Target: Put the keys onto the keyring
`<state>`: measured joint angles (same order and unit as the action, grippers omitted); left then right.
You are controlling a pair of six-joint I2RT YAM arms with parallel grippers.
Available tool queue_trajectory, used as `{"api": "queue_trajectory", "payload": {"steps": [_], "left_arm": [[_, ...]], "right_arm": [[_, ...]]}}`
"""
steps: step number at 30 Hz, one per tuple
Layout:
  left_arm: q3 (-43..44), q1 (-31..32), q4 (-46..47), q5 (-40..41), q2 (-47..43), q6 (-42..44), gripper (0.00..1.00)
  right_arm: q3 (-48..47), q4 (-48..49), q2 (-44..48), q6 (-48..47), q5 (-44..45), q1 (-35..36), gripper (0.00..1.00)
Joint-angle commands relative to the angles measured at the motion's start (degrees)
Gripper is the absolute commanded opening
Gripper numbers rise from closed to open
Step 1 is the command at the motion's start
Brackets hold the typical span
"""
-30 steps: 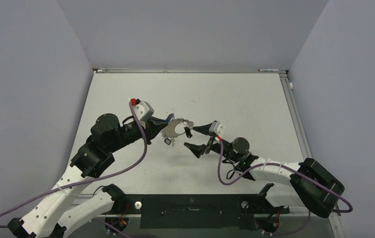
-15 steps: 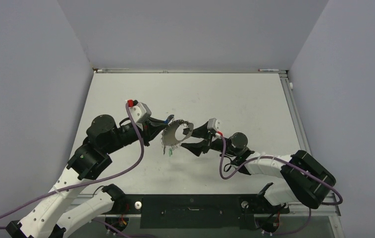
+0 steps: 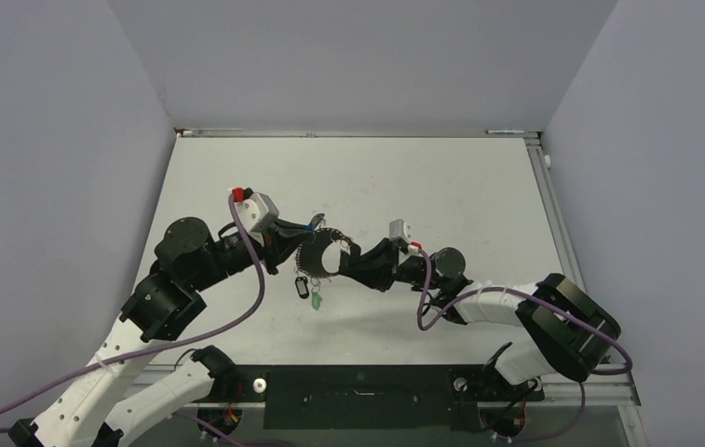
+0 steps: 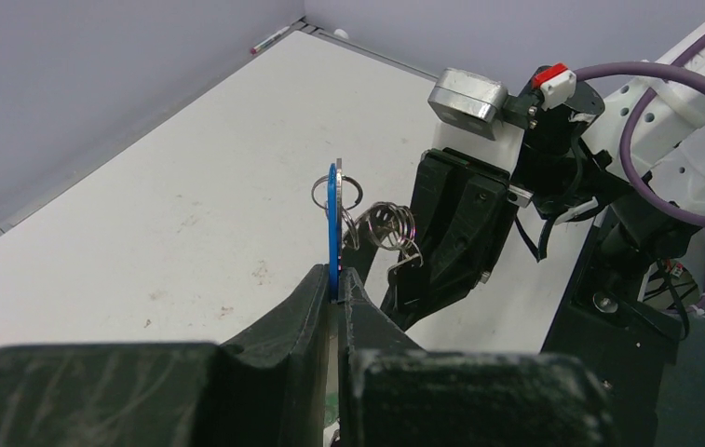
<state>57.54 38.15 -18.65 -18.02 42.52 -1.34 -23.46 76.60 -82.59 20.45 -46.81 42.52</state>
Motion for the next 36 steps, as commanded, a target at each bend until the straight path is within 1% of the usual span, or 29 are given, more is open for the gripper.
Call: {"api": "queue_trajectory", "payload": {"steps": [1, 5, 6, 7, 8, 10, 11, 13, 14, 16, 18, 22, 25, 27, 28, 31, 36], "left_arm": [[0.16, -0.01, 3.22, 1.70, -1.84, -0.39, 0.00], [-2.81, -0.08, 3.07, 5.51, -2.25, 0.67, 0.00], [-3.61, -0.09, 2.84, 6.77, -2.04, 1.00, 0.05], [-4.46, -0.09, 2.53, 7.95, -1.82, 1.06, 0.13], [-5.24, -0.14, 2.22, 9.25, -1.61, 2.30, 0.25], [-7.27, -0.18, 1.88, 11.80, -1.19, 3.55, 0.55], [-8.29, -0.25, 1.90, 13.44, -1.09, 3.90, 0.65], [-9.95, -0.42, 2.01, 17.02, -1.13, 4.15, 0.82], [-10.62, -0.55, 2.19, 18.70, -1.17, 4.16, 0.88], [-11.67, -0.98, 2.79, 20.68, -1.57, 3.65, 0.97], [-12.60, -1.71, 3.90, 21.56, -2.02, 2.94, 0.96], [-13.79, -3.17, 4.77, 24.10, -2.52, 1.70, 0.96], [-13.99, -3.62, 4.67, 25.80, -2.62, -1.72, 0.96], [-13.73, -3.93, 4.02, 26.00, -2.54, -2.50, 0.96], [-13.61, -4.08, 3.89, 26.28, -2.53, -2.90, 0.96], [-13.51, -4.93, 3.72, 26.71, -2.70, -4.06, 0.96], [-13.77, -5.36, 3.54, 28.32, -3.67, -4.20, 0.96]], "right_arm": [[-3.93, -7.49, 5.64, -0.70, -0.63, -0.86, 0.05], [-9.62, -32.99, 9.59, -1.85, 3.25, -0.86, 0.05], [-11.46, -39.58, 10.37, -1.75, 4.68, -0.77, 0.05], [-13.18, -46.17, 11.13, -1.33, 6.25, -0.75, 0.05], [-14.89, -52.23, 11.93, -0.84, 7.93, -0.73, 0.05], [-16.93, -61.49, 13.56, 0.24, 9.62, -0.78, 0.05], [-17.49, -65.44, 14.77, 1.00, 11.14, -0.78, 0.05], [-18.22, -71.30, 17.51, 2.69, 13.02, -0.86, 0.05], [-18.34, -73.65, 18.86, 4.08, 14.01, -0.86, 0.05], [-19.30, -77.95, 21.71, 5.99, 15.73, -0.94, 0.05], [-21.31, -84.26, 22.80, 7.61, 18.70, -0.99, 0.05], [-25.48, -92.22, 21.30, 12.01, 24.61, -1.28, 0.05], [-27.17, -94.95, 18.87, 16.33, 28.18, -1.46, 0.05], [-28.58, -96.92, 16.70, 19.55, 33.52, -1.78, 0.05], [-28.66, -96.83, 15.28, 20.80, 34.62, -1.94, 0.05], [-29.76, -95.74, 8.85, 23.40, 32.59, -1.95, 0.05], [-33.22, -90.96, 1.96, 23.45, 25.89, -0.50, 0.05]]}}
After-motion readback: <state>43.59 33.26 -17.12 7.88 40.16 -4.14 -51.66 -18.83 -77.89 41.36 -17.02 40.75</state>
